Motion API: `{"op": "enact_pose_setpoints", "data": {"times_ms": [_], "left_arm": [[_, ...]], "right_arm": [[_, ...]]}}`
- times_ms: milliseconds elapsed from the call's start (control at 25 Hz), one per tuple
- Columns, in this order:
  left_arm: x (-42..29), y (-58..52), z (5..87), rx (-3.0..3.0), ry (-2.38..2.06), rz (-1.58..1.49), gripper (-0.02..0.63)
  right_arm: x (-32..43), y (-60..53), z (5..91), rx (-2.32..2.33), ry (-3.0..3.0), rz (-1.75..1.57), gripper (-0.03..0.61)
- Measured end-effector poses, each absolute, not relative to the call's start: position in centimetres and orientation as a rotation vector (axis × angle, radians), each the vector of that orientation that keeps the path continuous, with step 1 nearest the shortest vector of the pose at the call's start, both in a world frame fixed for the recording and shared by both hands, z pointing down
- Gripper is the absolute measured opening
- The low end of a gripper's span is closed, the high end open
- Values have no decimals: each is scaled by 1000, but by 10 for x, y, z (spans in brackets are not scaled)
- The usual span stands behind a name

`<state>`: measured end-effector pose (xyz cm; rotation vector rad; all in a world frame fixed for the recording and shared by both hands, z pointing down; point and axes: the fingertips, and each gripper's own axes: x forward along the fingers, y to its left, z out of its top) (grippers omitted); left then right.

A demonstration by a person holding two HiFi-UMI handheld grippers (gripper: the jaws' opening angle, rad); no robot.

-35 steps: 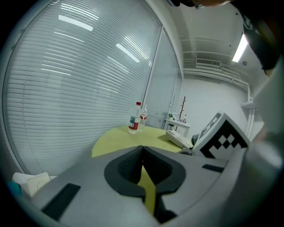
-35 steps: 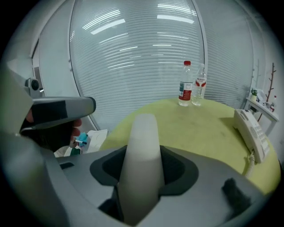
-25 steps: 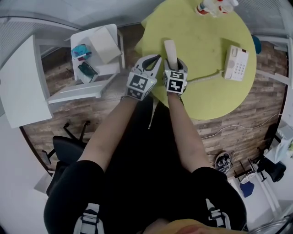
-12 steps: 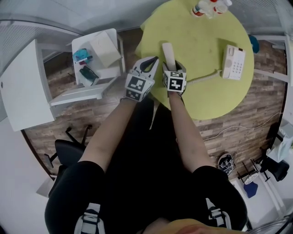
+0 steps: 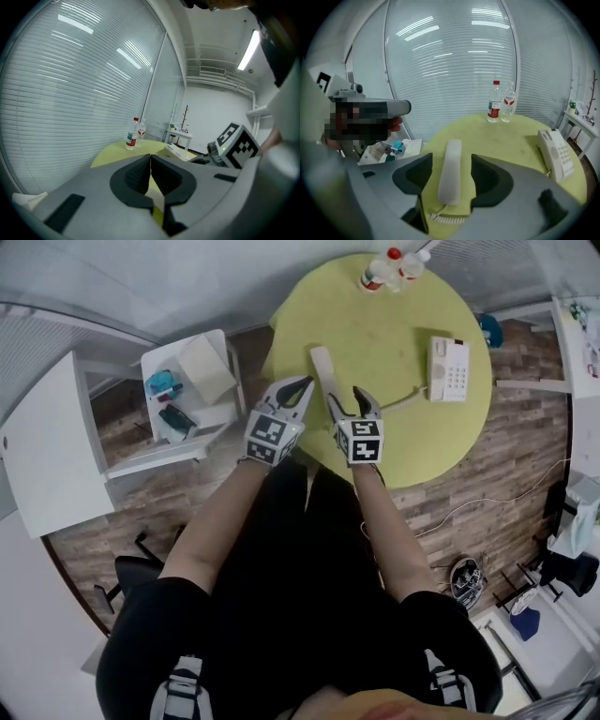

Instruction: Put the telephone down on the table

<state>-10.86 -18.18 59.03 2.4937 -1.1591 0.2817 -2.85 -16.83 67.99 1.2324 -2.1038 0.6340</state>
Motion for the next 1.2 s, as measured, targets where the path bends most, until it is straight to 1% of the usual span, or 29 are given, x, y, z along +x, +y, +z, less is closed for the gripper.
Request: {"op": "enact_pose_setpoints", "data": {"times_ms": [200, 400, 760, 920, 1000, 1040, 1200], "left_arm": [[-86, -164, 546, 2596, -1027, 275, 12], [-53, -130, 504, 2675, -879, 273, 12], [2, -84, 433, 2735, -787, 211, 12], [23, -70, 408, 2741, -780, 190, 12], [32, -64, 395, 2757, -784, 176, 12], [37, -62, 389, 2771, -787, 169, 12], [57, -60, 366, 2822, -812, 131, 12]], "right_arm": [[-6, -143, 622, 1220, -2190, 600, 258], [25, -118, 556, 1320, -2302, 586, 258], [60, -84, 462, 1217, -2448, 320, 258], [84, -70, 430, 1228, -2505, 284, 256], [95, -63, 414, 1244, -2541, 265, 242], [100, -60, 407, 1255, -2566, 259, 224], [121, -59, 382, 1307, -2619, 191, 124]]}}
